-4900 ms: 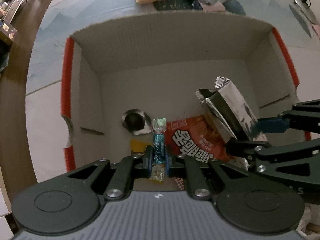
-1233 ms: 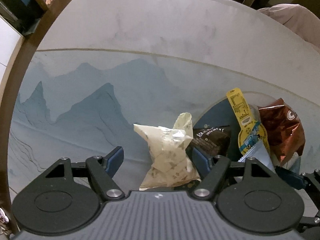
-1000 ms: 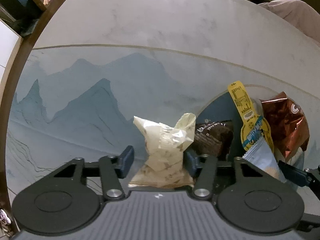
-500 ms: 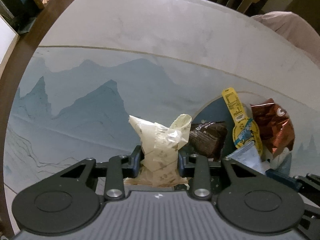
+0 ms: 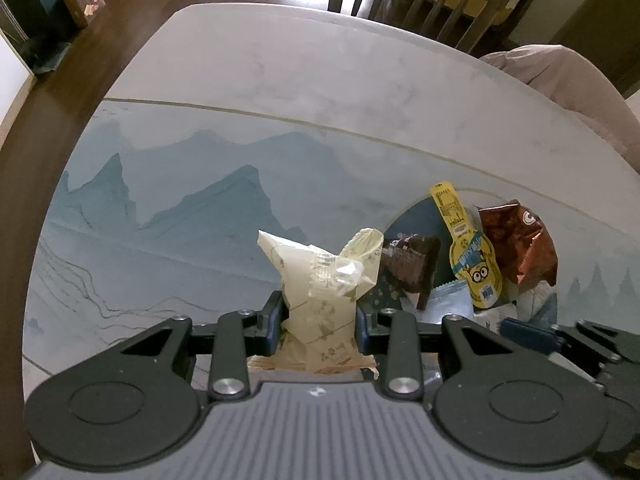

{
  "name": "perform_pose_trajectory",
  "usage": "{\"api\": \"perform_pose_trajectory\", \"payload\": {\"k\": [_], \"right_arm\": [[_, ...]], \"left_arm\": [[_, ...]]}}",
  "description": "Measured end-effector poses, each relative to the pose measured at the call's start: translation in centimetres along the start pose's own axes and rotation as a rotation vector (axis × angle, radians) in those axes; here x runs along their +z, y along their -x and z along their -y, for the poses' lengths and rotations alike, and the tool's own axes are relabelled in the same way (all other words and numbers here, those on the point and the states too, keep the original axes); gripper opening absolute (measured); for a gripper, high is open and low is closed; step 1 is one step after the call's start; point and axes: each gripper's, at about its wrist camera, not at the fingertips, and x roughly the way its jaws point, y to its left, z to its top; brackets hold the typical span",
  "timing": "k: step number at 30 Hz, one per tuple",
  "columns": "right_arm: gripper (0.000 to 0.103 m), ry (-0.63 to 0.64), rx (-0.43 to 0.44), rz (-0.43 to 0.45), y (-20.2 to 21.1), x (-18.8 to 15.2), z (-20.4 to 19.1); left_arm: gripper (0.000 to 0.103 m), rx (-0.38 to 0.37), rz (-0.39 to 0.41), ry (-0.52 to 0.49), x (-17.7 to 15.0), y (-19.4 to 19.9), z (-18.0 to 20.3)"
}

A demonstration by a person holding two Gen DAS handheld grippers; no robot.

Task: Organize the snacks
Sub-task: 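Close the left tool on the cream bag while the right tool grasps the blue cookie packet, then carry the cream bag and blue cookie packet with both tools into the box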

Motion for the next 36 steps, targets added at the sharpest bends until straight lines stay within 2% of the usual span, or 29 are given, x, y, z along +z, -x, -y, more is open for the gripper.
{"api": "perform_pose_trajectory", "payload": {"k": [13, 21, 24, 27, 36], "right_arm": [[0.052, 0.113, -0.030, -0.100, -3.9, 0.7, -3.6], [0.052, 0.141, -0.084, -0.088, -4.6, 0.3, -4.9], [0.045, 0.157, -0.104, -0.069, -4.2, -0.3, -5.0], [0.044, 0.125, -0.107, -0.057, -3.8, -0.5, -4.7], [0.044, 0.056, -0.017, 0.006, 1.8, -1.6, -3.6]], "left_arm": [[0.034, -0.030, 0.017, 0.041, -1.0, 2.0, -2.3], [0.034, -0.034, 0.016, 0.053, -1.3, 1.9, -2.6], [0.034, -0.035, 0.018, 0.056, -1.3, 1.9, -2.6], [0.034, -0.033, 0.018, 0.067, -1.5, 2.2, -2.8], [0.034, -0.043, 0.029, 0.028, -2.6, 4.3, -2.7]]}}
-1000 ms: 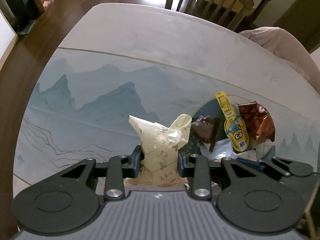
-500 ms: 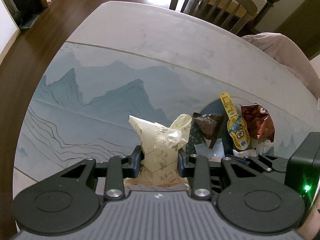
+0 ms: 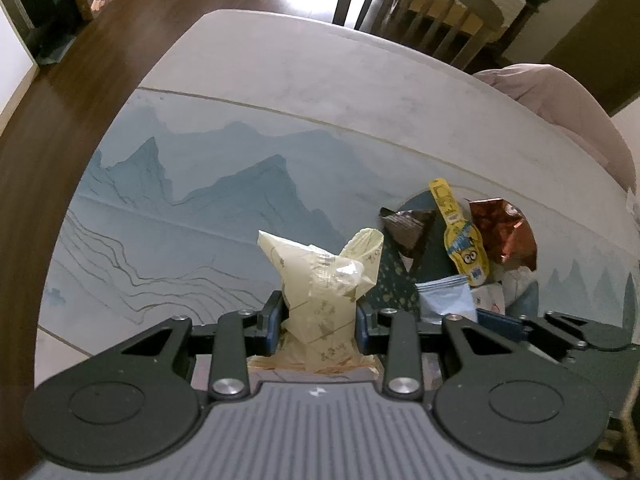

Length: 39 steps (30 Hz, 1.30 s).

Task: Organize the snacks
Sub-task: 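Carry the cream bag and blue cookie packet with both tools into the box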

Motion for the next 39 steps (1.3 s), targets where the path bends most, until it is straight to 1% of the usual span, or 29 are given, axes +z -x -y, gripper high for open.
{"api": "perform_pose_trajectory", "payload": {"k": [7, 11, 18, 22, 25, 31, 34, 39], "right_arm": [[0.044, -0.022, 0.015, 0.068, 5.8, -1.6, -0.8], [0.044, -0.039, 0.027, 0.106, 8.8, -2.9, -1.8], [0.044, -0.027, 0.037, 0.150, 12.4, -5.6, -4.4], [0.044, -0.023, 0.034, 0.163, 13.9, -7.6, -5.9], [0.044, -0.025, 0.032, 0.165, 14.6, -9.1, -6.9], [0.044, -0.035, 0.037, 0.158, 14.8, -12.1, -8.4], [0.044, -0.037, 0.035, 0.143, 14.3, -13.5, -9.1], [0.044, -0.051, 0.040, 0.101, 12.4, -15.9, -10.1]], "left_arm": [[0.034, -0.016, 0.028, -0.054, -1.6, 3.9, -0.1], [0.034, -0.020, 0.055, -0.095, -3.3, 7.0, -0.4], [0.034, -0.039, 0.059, -0.163, -6.4, 11.5, -1.1], [0.034, -0.045, 0.054, -0.213, -8.5, 13.0, -1.4], [0.034, -0.053, 0.052, -0.232, -10.3, 13.6, -1.7], [0.034, -0.060, 0.016, -0.294, -13.9, 13.5, -2.3], [0.034, -0.053, -0.011, -0.318, -15.5, 12.7, -2.5], [0.034, -0.046, -0.070, -0.323, -17.8, 10.7, -3.1]]}}
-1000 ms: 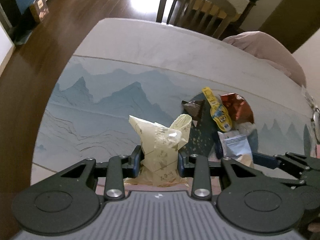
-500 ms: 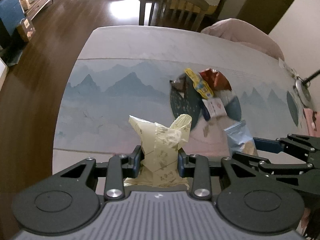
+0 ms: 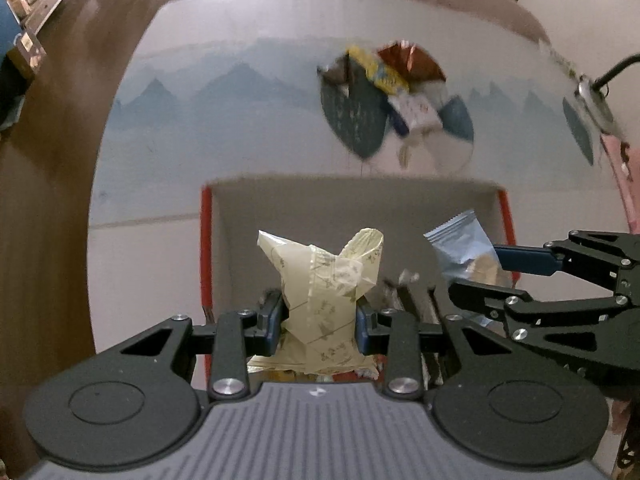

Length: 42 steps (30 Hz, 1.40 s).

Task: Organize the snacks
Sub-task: 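Carry the cream bag and blue cookie packet with both tools into the box, then open both tools to release the cream bag and blue packet in the box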

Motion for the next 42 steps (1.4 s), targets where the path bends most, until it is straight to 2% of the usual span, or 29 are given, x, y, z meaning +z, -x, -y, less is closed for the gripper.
{"api": "perform_pose_trajectory", "payload": {"k": [13, 22, 30, 42], "right_arm": [[0.044, 0.033, -0.017, -0.085, -3.9, -5.4, -2.4], [0.044, 0.055, -0.056, -0.117, -5.4, -6.5, -3.1], [0.044, 0.076, -0.073, -0.131, -5.8, -6.8, -3.5], [0.049, 0.060, -0.067, -0.126, -5.5, -6.9, -3.2]], "left_arm": [[0.034, 0.044, -0.097, -0.038, -3.5, -5.6, 0.9], [0.034, 0.074, -0.161, -0.022, -4.6, -9.4, 0.6], [0.035, 0.068, -0.156, -0.026, -4.9, -10.4, 0.8], [0.039, 0.065, -0.103, -0.042, -5.7, -8.7, 0.9]]}}
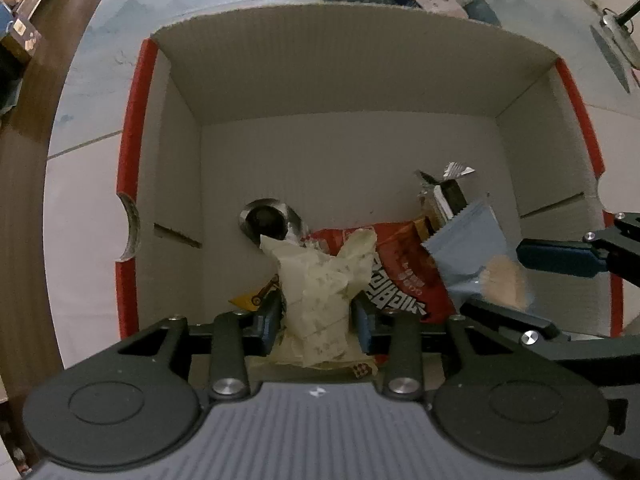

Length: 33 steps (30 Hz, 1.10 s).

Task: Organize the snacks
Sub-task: 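Open both tools to release the cream bag and blue packet in the box, then move the left tool to the dark triangular candy while the right tool reaches the white milk packet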

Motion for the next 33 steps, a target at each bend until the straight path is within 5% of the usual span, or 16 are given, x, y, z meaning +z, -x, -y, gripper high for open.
{"api": "perform_pose_trajectory", "payload": {"k": [22, 33], "right_arm": [[0.093, -0.036, 0.022, 0.165, 6.8, 1.1, 1.0], [0.098, -0.083, 0.029, 0.232, 9.9, 3.5, 3.5]], "left_arm": [[0.066, -0.074, 0.187, -0.005, 0.5, 7.9, -0.9], [0.074, -0.076, 0.319, 0.028, 3.2, 12.0, -1.0]]}}
